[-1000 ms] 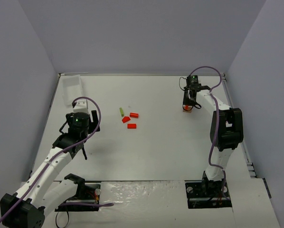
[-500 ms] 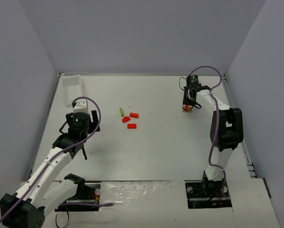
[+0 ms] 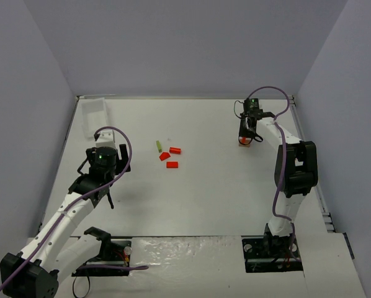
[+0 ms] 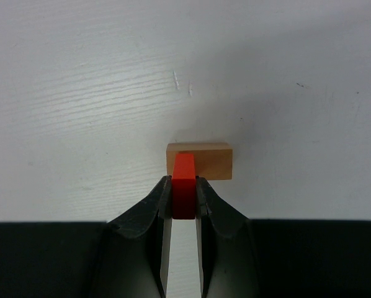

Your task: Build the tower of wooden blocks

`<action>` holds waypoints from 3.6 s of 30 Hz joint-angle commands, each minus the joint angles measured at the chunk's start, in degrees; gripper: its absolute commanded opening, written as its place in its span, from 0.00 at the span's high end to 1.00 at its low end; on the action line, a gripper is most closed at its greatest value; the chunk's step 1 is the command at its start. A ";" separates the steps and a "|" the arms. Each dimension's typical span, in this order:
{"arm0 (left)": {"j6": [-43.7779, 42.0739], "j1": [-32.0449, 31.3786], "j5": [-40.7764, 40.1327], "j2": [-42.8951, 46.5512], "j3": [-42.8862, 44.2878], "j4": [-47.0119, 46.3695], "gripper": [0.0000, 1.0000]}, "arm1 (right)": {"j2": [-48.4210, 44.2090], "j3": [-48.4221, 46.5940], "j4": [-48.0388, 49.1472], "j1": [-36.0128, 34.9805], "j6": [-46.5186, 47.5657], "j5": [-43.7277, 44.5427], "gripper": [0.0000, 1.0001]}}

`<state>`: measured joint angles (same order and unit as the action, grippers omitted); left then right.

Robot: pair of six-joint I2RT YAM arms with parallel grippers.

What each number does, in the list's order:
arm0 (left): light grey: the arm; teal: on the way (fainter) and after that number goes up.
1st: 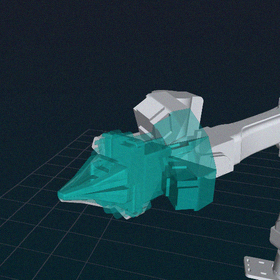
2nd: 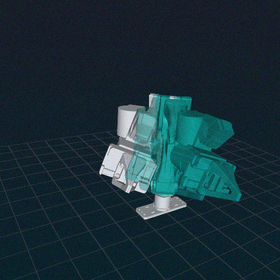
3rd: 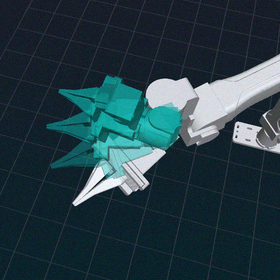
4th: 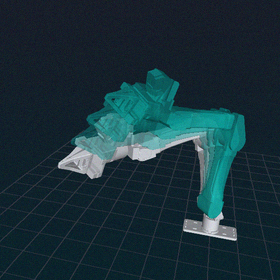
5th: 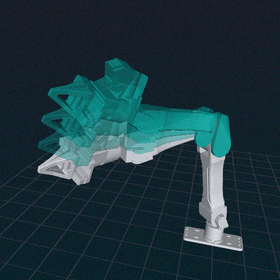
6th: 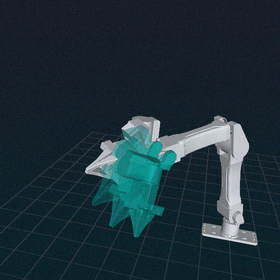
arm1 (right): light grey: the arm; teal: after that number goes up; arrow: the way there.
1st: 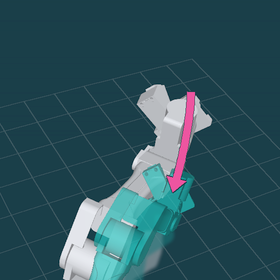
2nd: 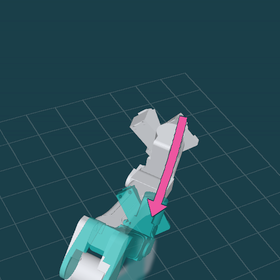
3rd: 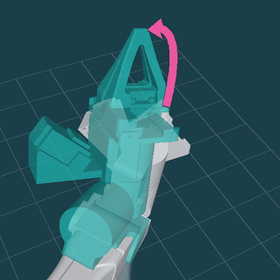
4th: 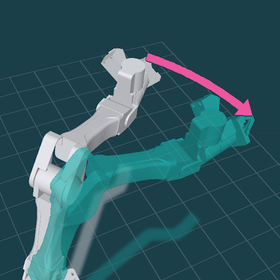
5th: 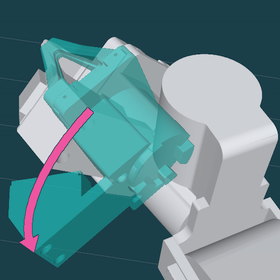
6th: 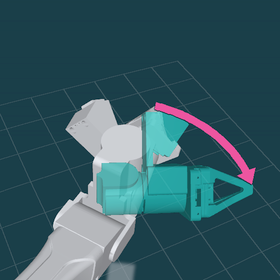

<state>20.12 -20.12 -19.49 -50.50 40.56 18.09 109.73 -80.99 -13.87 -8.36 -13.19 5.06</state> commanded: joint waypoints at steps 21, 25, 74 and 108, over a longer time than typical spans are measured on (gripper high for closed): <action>-0.43 0.52 0.11 0.84 1.28 -3.06 0.25 | -1.34 0.57 2.09 -0.69 0.53 0.74 0.71; -0.43 0.52 0.15 0.84 1.20 -3.14 0.25 | -2.15 0.66 2.09 -0.69 0.53 0.74 0.63; 23.33 -1.96 21.33 -64.09 50.15 11.69 0.44 | -32.97 12.40 1.48 -0.43 0.59 -2.60 0.39; -17.27 -6.37 26.77 -30.88 14.92 -35.15 1.00 | -23.27 -3.90 1.55 -9.01 0.08 -38.17 0.39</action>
<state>13.76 -25.30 0.29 -88.90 57.46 -1.13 84.27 -78.44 -14.79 -12.30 -13.25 -20.55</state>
